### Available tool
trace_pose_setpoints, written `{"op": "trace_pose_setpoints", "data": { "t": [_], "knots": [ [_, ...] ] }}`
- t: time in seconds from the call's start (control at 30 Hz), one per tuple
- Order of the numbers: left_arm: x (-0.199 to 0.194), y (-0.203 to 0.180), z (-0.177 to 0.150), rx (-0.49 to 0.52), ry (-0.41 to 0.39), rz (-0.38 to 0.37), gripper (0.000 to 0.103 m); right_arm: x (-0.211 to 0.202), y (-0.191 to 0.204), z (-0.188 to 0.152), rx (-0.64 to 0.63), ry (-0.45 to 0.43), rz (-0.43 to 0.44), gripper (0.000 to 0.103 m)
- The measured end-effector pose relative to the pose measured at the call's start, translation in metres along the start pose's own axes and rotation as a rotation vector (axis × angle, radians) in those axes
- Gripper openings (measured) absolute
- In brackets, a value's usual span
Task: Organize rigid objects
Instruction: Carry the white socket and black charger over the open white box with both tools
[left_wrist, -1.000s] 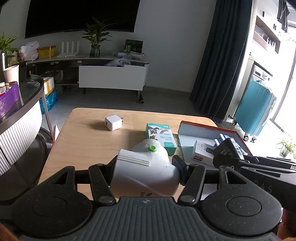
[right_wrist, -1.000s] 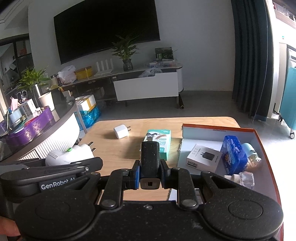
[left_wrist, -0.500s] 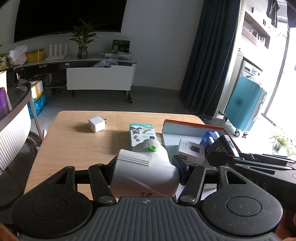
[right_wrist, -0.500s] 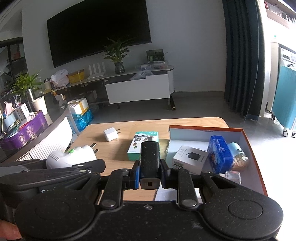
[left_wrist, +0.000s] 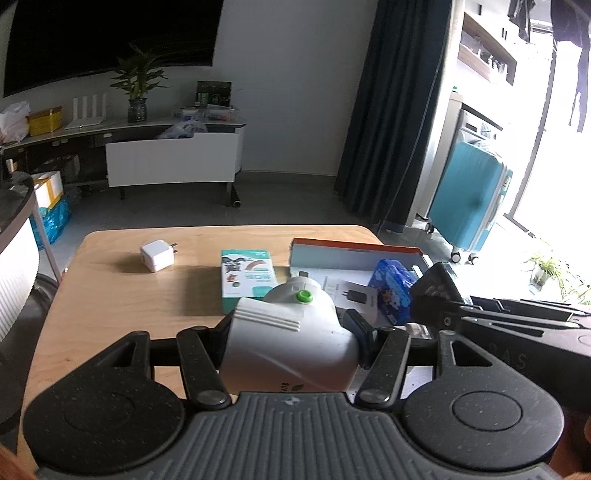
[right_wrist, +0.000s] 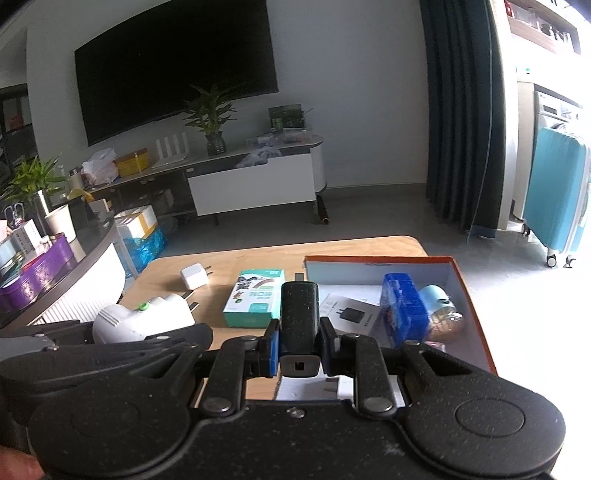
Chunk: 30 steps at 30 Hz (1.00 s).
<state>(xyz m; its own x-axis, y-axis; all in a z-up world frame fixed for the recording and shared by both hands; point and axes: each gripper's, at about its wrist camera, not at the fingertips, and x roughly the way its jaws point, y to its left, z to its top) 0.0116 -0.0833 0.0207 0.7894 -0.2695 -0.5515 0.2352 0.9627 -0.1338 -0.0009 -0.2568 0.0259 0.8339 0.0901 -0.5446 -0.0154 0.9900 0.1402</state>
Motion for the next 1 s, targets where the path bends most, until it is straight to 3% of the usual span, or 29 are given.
{"op": "trace_pose_setpoints", "data": {
  "t": [1.0],
  "knots": [
    [0.031,-0.049,0.007,0.068,0.029,-0.09,0.06,-0.005,-0.056,0.001,0.092,-0.019,-0.112,0.026]
  ]
}}
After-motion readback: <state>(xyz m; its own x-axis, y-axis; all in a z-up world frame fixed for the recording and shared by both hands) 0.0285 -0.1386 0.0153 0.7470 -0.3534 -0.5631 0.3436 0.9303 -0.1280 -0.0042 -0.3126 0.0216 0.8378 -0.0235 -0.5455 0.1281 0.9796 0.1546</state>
